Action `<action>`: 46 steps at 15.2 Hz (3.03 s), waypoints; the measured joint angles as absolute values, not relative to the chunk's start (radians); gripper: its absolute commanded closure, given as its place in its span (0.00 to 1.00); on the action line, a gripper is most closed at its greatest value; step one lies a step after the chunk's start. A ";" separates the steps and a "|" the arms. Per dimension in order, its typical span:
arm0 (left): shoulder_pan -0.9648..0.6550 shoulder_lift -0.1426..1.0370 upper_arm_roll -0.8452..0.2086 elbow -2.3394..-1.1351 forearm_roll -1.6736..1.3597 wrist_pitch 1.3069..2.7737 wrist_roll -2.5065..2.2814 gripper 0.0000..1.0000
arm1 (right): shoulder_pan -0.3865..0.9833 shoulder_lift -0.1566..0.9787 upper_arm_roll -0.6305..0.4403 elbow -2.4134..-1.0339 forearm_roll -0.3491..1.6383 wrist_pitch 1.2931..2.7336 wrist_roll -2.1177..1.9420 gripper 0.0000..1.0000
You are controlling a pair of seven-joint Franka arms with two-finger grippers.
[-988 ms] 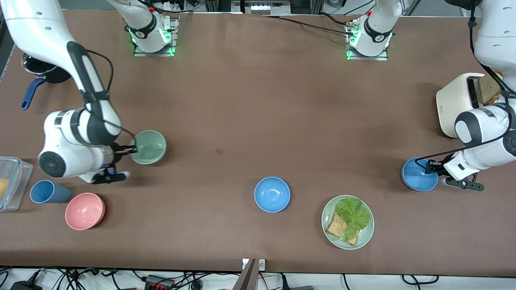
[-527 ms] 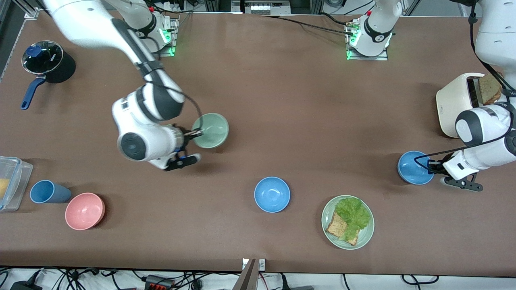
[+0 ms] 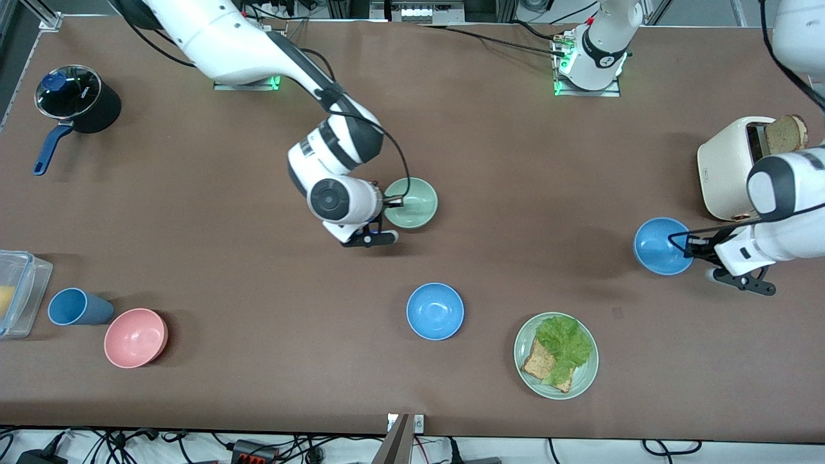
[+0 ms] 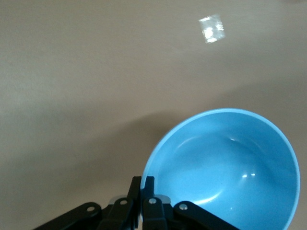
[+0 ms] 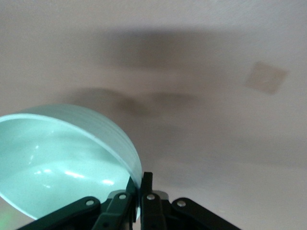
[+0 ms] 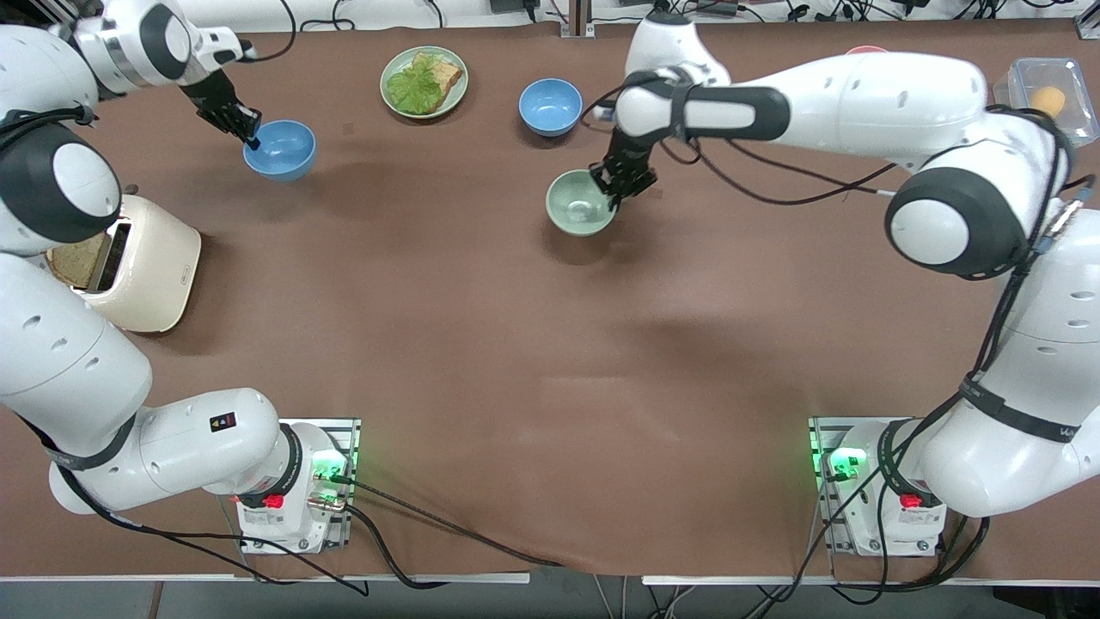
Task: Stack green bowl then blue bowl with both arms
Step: 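Slide the green bowl to center with the right gripper while the left gripper lifts, then open the right gripper off the green bowl while the left gripper carries the blue bowl, then lower the blue bowl onto the green bowl while the right gripper withdraws, then hold the blue bowl in the green bowl and open the left gripper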
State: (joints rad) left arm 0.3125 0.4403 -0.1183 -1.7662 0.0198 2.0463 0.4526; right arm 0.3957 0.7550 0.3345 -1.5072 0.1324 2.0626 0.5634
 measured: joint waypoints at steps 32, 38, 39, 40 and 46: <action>0.020 0.457 -0.677 -1.843 -0.051 2.170 -0.714 1.00 | -0.153 0.407 0.228 -1.365 -0.017 1.711 0.277 0.00; -0.056 0.512 -0.665 -1.842 0.007 2.267 -0.769 1.00 | -0.067 0.325 0.022 -1.351 -0.017 1.707 0.061 0.00; -0.065 0.520 -0.660 -1.842 0.050 2.274 -0.778 1.00 | -0.063 0.311 0.006 -1.351 -0.017 1.704 0.034 0.00; -0.071 0.527 -0.657 -1.842 0.079 2.277 -0.781 1.00 | -0.063 0.296 -0.002 -1.350 -0.017 1.700 0.014 0.00; -0.074 0.544 -0.652 -1.841 0.118 2.283 -0.780 1.00 | -0.051 0.247 -0.015 -1.356 -0.017 1.635 -0.020 0.00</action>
State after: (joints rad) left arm -0.0736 0.5440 -0.6517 -1.8412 0.1181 2.2829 -0.7797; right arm -0.0510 0.2474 -0.0146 -1.3563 -0.0174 1.6348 -0.0196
